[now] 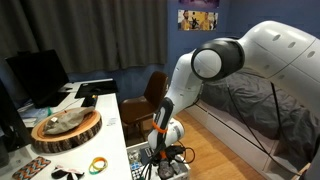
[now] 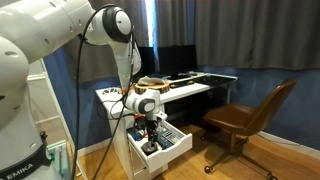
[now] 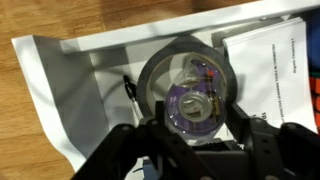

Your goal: Move the tape dispenser from the drawer to the desk

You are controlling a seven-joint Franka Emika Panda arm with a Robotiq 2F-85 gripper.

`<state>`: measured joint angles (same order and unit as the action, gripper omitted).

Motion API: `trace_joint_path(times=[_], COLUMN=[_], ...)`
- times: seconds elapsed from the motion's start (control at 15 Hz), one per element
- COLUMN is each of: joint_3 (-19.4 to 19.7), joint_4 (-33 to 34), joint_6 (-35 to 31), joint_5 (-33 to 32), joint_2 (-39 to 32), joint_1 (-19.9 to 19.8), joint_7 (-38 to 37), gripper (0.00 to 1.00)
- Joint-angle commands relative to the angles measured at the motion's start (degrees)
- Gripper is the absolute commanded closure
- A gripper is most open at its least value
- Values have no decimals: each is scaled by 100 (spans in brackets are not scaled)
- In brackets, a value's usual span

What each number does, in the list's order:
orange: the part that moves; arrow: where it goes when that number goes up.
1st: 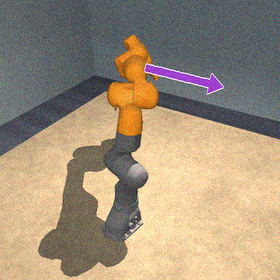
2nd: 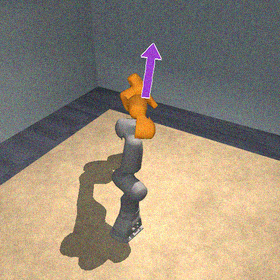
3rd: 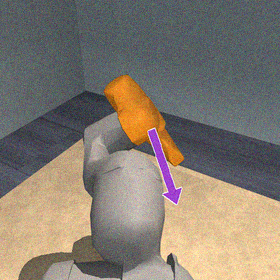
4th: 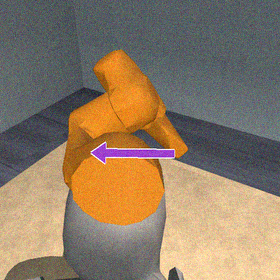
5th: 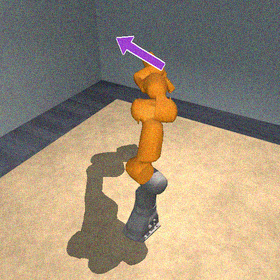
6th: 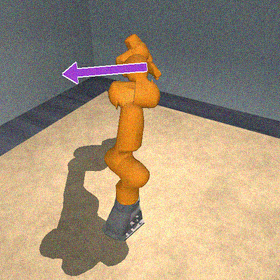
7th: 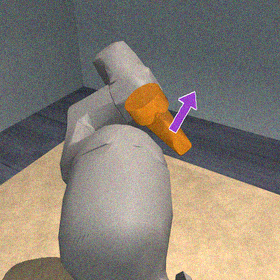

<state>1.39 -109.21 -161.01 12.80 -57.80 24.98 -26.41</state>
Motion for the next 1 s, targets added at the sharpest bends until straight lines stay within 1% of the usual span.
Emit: trace_joint_path(times=[0.0, 0.2, 0.33, 0.47, 0.6, 0.73, 0.8, 0.93], joint_3=[-315, -676, -994, -1421, -1952, -2926, -3323, -4212], joint_4=[-931, -1583, -1997, -2277, -2481, -2568, -2435, -2196], joint_6=[-678, -1321, -1789, -2085, -2241, -2237, -2081, -1656], joint_5=[165, 486, 754, 1039, 1248, 1411, 1505, 1571], joint_2=[769, 1353, 1741, 2055, 2322, 2500, 2513, 2439], joint_1=[-266, -645, -929, -1282, -1701, -2516, -2788, -3468], joint_7=[43, 33, 29, -25, -30, 64, 15, 192], gripper=[64, 64, 64, 64, 64, 64, 64, 64])
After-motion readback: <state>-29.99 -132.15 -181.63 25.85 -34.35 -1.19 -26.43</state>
